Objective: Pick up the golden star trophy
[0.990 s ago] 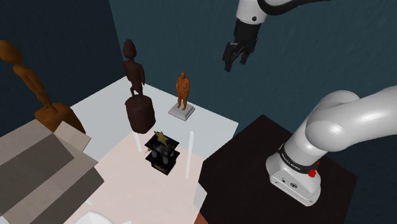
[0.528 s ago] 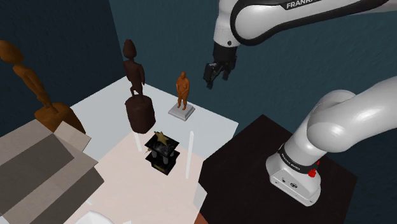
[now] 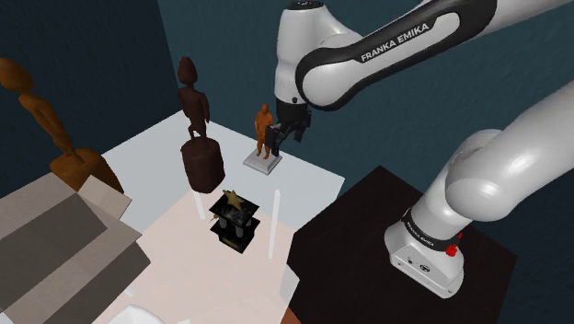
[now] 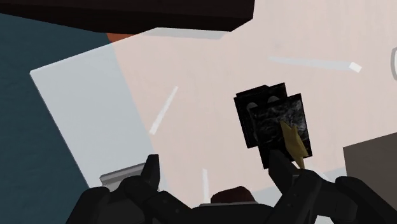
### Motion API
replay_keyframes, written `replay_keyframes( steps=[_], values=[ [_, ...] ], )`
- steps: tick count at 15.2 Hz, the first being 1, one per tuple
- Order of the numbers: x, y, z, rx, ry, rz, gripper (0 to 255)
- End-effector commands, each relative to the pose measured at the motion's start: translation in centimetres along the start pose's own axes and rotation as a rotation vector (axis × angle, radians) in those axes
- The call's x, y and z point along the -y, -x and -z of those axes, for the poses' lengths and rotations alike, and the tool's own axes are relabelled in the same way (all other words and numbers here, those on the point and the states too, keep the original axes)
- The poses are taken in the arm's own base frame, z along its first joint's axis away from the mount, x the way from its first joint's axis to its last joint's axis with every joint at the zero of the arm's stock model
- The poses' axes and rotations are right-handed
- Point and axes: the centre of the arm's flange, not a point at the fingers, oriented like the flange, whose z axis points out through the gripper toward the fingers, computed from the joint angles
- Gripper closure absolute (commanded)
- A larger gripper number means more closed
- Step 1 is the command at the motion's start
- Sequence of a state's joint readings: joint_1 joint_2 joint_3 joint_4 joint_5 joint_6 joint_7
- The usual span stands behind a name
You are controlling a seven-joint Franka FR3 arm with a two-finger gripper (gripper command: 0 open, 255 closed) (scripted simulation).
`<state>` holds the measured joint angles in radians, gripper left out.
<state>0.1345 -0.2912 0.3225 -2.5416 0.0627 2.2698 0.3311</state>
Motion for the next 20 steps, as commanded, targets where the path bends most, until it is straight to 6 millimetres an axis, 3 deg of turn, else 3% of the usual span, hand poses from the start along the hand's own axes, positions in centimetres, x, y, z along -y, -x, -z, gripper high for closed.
replay_keyframes(
  steps=[1,15,20],
  values=[
    [1.8,-0.6,-1.8,0.001,-0.002,0.009,0],
    [14.8,-4.3,-14.4,0.018,-0.004,0.073,0],
    [14.9,-4.3,-16.6,0.018,-0.004,0.073,0]
  ],
)
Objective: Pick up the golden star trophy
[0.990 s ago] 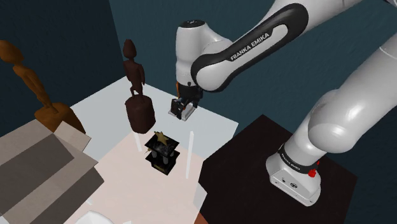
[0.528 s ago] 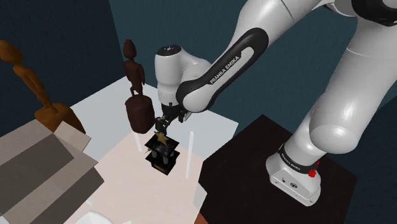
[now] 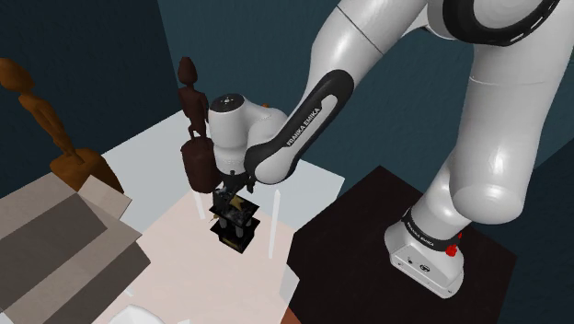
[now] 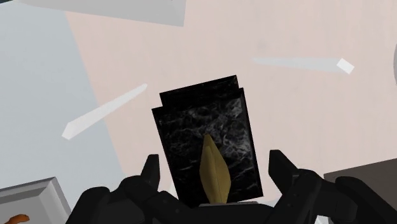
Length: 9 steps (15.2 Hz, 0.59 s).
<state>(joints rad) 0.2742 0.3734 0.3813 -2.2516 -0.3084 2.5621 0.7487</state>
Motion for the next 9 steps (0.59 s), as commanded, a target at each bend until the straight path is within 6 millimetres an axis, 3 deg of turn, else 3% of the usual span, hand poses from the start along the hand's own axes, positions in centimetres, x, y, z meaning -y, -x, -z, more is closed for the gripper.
replay_keyframes(
  steps=[1,3,5,6,9],
  values=[
    [0.0,-0.1,-1.1,0.000,0.000,0.000,0],
    [0.1,-0.1,-2.5,0.000,0.000,0.000,0],
    [0.1,-0.1,-2.5,0.000,0.000,0.000,0],
    [0.1,-0.2,-2.4,0.000,0.000,0.000,255],
    [0.1,-0.2,-2.4,0.000,0.000,0.000,255]
  ],
)
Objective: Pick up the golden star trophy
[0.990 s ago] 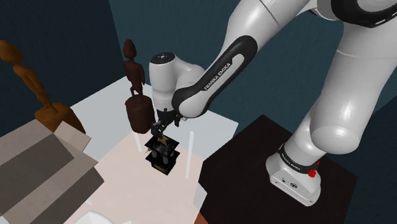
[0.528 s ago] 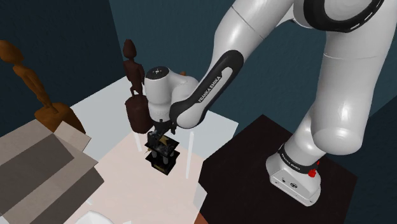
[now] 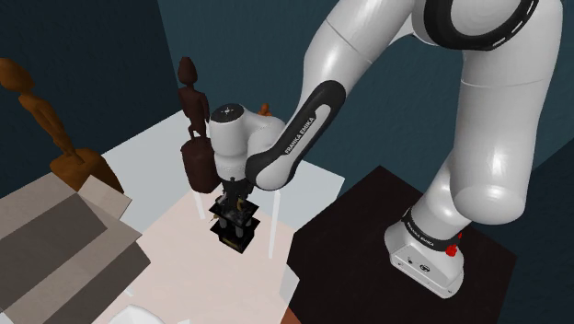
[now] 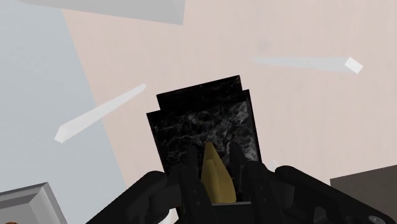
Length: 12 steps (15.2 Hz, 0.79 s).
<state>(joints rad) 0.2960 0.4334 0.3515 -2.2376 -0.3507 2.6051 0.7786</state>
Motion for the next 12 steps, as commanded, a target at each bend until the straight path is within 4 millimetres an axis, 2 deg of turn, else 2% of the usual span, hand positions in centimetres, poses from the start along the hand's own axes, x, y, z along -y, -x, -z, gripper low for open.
replay_keyframes(
  steps=[1,6,12],
  values=[
    [0.0,0.0,0.0,0.000,0.000,0.000,255],
    [-0.1,0.1,-0.1,0.000,0.000,0.000,255],
    [-0.2,0.1,3.1,0.000,0.000,0.000,255]
  ],
)
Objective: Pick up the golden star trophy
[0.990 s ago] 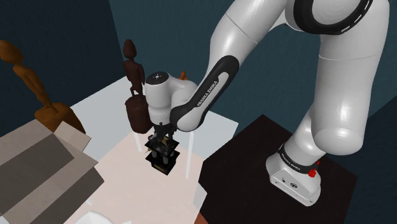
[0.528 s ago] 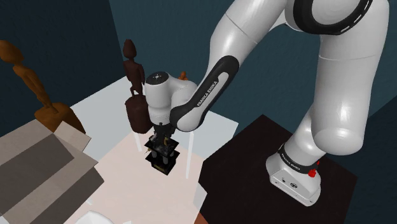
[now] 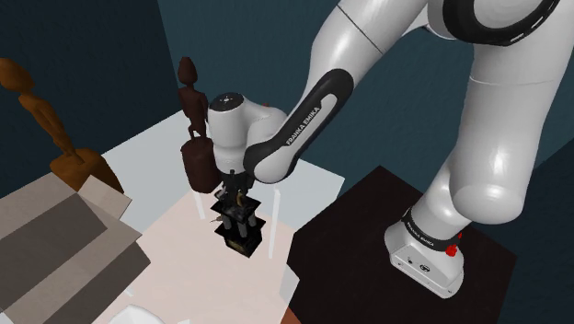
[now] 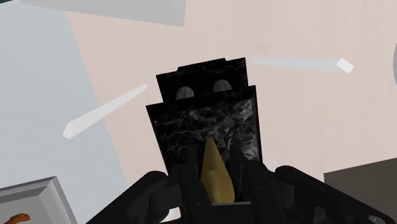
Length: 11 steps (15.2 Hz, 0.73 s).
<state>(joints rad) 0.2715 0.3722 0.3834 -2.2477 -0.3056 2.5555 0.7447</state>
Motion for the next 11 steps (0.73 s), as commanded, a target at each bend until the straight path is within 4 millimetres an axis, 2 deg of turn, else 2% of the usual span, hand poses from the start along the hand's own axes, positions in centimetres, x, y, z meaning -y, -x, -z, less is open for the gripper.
replay_keyframes(
  steps=[1,9,11],
  values=[
    [0.0,0.0,1.1,-0.002,-0.001,0.000,255],
    [-0.2,0.0,5.3,-0.002,-0.001,0.000,255],
    [-0.2,0.0,5.4,-0.002,-0.001,0.000,255]
  ],
)
